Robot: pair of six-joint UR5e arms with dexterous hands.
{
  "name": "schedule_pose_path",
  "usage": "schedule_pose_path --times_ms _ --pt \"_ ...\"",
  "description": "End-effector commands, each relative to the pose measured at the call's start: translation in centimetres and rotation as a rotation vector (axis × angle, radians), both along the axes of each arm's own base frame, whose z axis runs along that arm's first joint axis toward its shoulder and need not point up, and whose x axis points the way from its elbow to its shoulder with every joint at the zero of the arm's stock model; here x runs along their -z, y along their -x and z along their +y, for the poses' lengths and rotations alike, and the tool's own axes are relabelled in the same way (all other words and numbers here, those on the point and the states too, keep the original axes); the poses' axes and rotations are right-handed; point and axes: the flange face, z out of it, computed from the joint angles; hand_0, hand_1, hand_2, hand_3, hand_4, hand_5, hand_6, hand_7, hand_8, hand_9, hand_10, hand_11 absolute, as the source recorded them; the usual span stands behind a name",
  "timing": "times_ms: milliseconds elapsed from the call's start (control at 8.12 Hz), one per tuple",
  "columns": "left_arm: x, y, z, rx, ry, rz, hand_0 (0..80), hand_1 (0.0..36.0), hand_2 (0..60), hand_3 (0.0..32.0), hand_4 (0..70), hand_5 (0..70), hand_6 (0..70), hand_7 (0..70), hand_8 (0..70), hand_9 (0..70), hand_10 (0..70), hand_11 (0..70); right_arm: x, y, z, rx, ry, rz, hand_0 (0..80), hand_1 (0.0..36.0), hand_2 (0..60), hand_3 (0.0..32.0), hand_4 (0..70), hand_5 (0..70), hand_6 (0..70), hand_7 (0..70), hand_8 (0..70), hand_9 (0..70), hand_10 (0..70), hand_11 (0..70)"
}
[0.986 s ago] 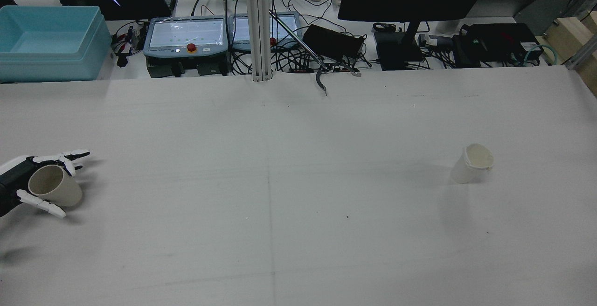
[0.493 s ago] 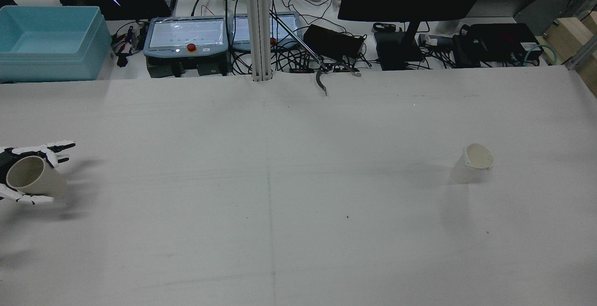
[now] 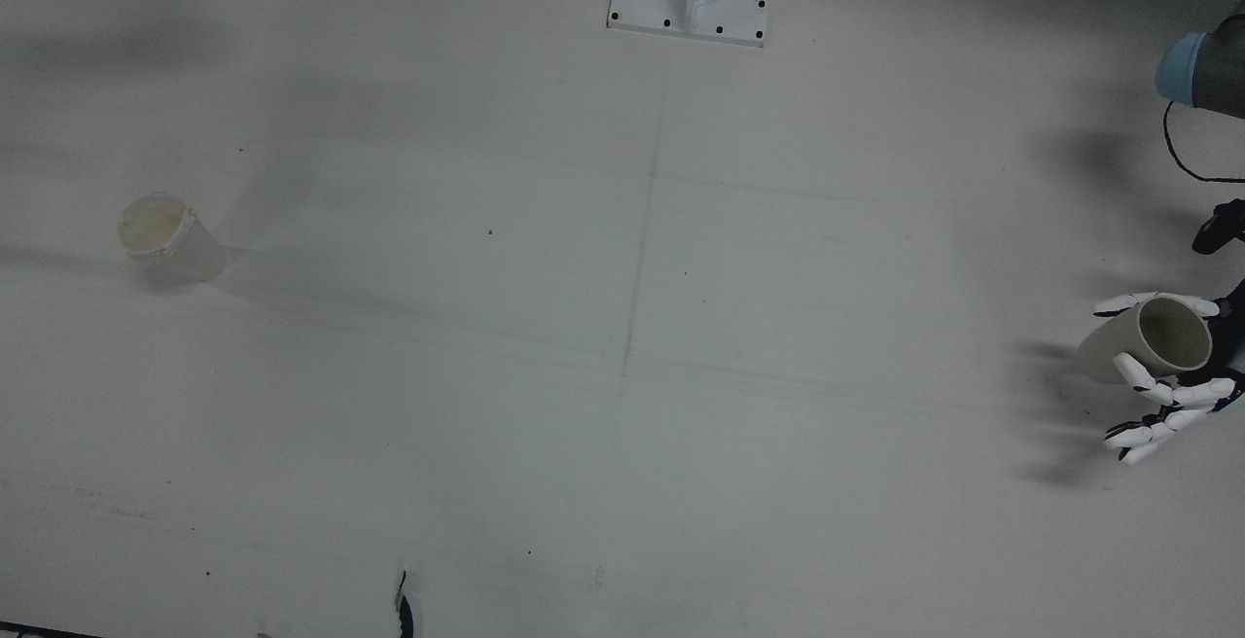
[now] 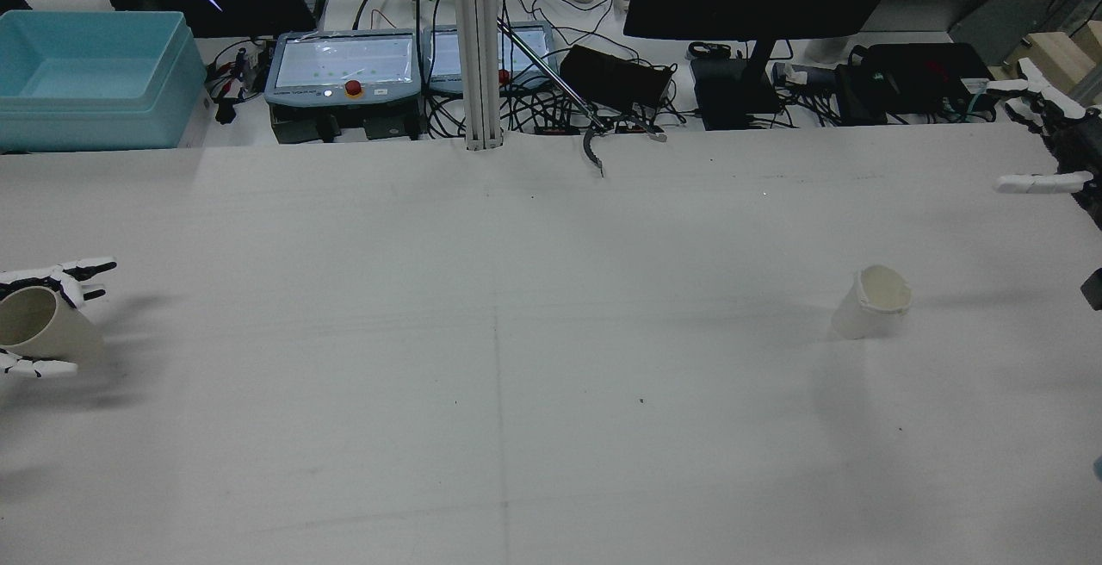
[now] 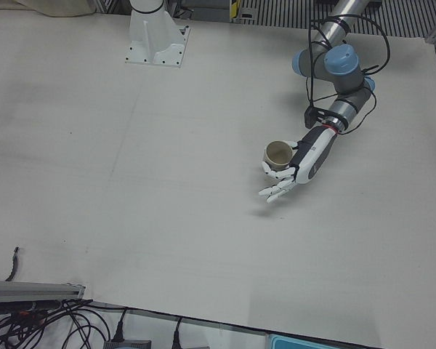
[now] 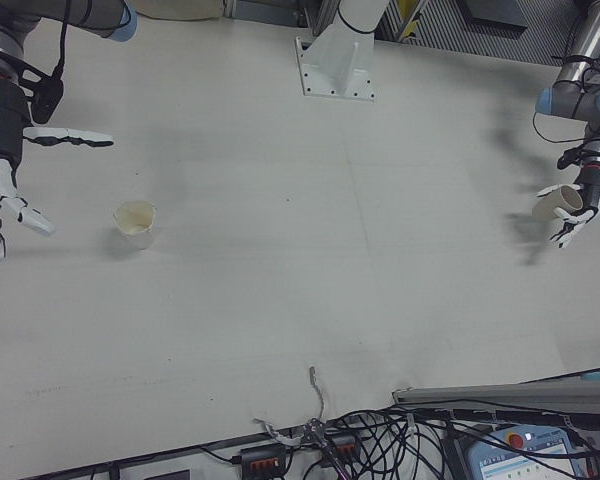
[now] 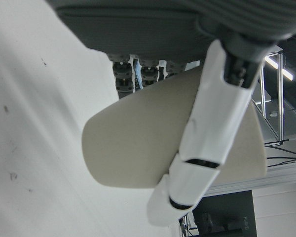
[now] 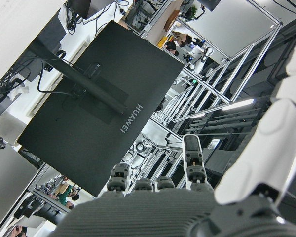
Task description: Pour water
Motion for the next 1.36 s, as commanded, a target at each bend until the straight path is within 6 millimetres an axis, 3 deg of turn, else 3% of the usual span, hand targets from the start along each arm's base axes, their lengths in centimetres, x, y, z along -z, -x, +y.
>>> schedule_pose_path --times_ms 0,123,246,370,493,616,739,862,986,1232 --pt "-0.6 1.0 -0.4 0.021 0.021 -0.006 80.0 36.0 60.0 0.0 70.0 70.0 22.6 14.7 13.4 8.1 11.5 19.5 -3.8 9.1 2.3 0.033 -0.010 -0.063 40.1 7.2 5.4 3.4 0.0 22.5 0.0 3.0 2.5 0.0 6.8 10.8" --pt "-1.8 1.7 -0.6 0.035 0.032 -0.016 80.0 36.0 60.0 0.0 70.0 70.0 22.9 14.8 13.8 8.4 11.3 19.4 -6.2 11.8 3.1 0.044 -0.003 -0.113 39.2 6.8 5.9 3.6 0.0 23.1 0.0 3.4 2.5 0.2 6.8 10.7" --pt "-2.0 2.0 -0.7 0.043 0.034 -0.019 80.0 36.0 60.0 0.0 70.0 70.0 23.0 14.9 13.8 8.7 11.4 19.6 -10.1 15.0 5.1 0.033 0.017 -0.247 34.9 5.2 4.7 3.6 0.0 20.4 0.0 1.5 2.9 0.7 7.3 11.4" --pt "-2.0 2.0 -0.8 0.044 0.033 -0.022 80.0 36.0 60.0 0.0 70.0 70.0 23.1 15.1 13.8 8.8 11.6 19.8 -14.2 18.9 9.3 -0.008 0.082 -0.416 34.4 5.0 4.8 3.0 0.0 20.8 0.0 1.9 3.0 0.6 7.6 11.7" --pt "-1.9 2.0 -0.8 0.042 0.032 -0.020 80.0 36.0 60.0 0.0 70.0 70.0 23.1 15.3 13.8 8.9 11.6 19.9 -14.6 20.5 11.0 -0.017 0.101 -0.456 38.7 6.9 6.6 2.8 0.0 21.0 0.0 2.6 2.8 0.6 6.6 10.5" --pt "-2.0 2.1 -0.8 0.043 0.035 -0.022 80.0 36.0 60.0 0.0 70.0 70.0 22.8 15.0 13.6 8.7 11.5 19.7 -14.5 20.6 11.4 -0.012 0.119 -0.422 41.0 8.2 8.3 1.6 0.1 21.1 0.0 3.4 2.3 0.3 4.6 7.6" --pt "-2.0 2.2 -0.8 0.045 0.035 -0.022 80.0 36.0 60.0 0.0 70.0 70.0 22.8 15.0 13.6 8.8 11.5 19.7 -15.3 20.1 11.6 -0.017 0.133 -0.390 46.2 11.9 9.6 1.0 2.7 20.4 0.0 4.6 1.6 0.0 2.8 5.3" --pt "-2.0 2.2 -0.7 0.045 0.036 -0.023 80.0 36.0 60.0 0.0 70.0 70.0 22.7 15.1 13.5 8.7 11.4 19.5 -15.9 19.5 11.6 -0.027 0.141 -0.369 46.7 12.5 9.8 0.6 2.6 20.2 0.0 4.3 1.7 0.0 2.1 4.3" --pt "-1.8 2.2 -0.8 0.046 0.033 -0.021 80.0 36.0 60.0 0.0 70.0 70.0 22.8 15.0 13.5 8.7 11.5 19.7 -15.3 18.8 10.3 -0.064 0.132 -0.374 45.9 11.5 10.3 0.0 3.9 20.4 0.0 4.4 1.3 0.0 1.5 3.4" --pt "-1.7 2.6 -1.0 0.057 0.033 -0.018 80.0 36.0 60.0 0.0 70.0 70.0 22.7 14.9 13.4 8.6 11.3 19.4 -14.6 18.1 7.9 -0.054 0.153 -0.319 47.2 13.1 11.5 0.0 8.9 23.5 1.4 7.7 0.5 0.1 0.1 1.4"
